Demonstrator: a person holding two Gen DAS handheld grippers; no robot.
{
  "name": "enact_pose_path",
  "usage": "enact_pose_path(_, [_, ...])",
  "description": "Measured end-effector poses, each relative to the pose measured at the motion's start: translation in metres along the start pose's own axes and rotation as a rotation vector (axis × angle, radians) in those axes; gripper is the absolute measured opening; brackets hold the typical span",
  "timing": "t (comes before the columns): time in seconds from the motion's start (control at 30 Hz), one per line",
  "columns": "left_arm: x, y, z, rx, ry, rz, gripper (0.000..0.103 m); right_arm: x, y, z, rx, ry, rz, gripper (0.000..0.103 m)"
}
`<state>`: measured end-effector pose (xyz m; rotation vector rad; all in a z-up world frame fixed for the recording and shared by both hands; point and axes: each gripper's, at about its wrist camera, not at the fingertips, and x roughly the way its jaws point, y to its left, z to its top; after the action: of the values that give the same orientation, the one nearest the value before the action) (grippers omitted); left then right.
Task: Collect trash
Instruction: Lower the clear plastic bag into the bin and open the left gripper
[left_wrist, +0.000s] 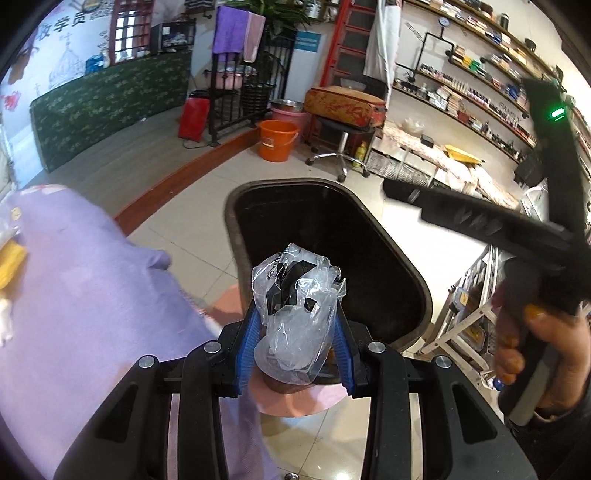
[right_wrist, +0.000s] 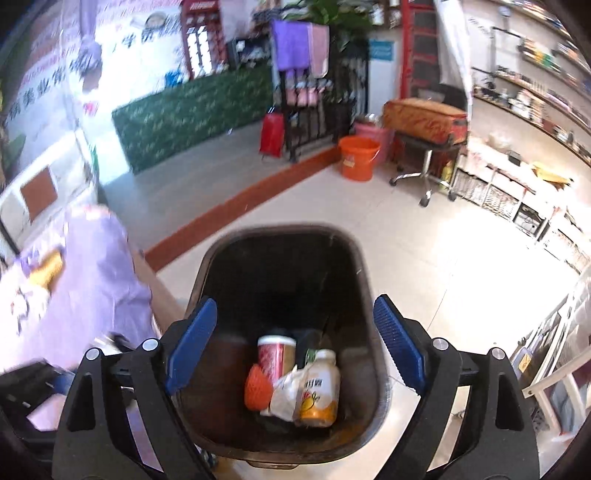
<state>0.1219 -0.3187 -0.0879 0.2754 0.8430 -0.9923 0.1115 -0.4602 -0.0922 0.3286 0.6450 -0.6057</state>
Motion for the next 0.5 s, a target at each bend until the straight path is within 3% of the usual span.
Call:
enact_pose_path(0.17, [0.022, -0.011, 0.007, 0.014, 0.04, -0.017, 0.036, -0.023, -0.022, 0.006, 0.074, -0.082, -0.045, 0.092])
enact_pose_path(0.5, [0.061, -0.022, 0.019, 0.029, 0.136, -0.044, 0.037, -0.038, -0.049, 0.006, 0.119, -0.132, -0.107, 0.093])
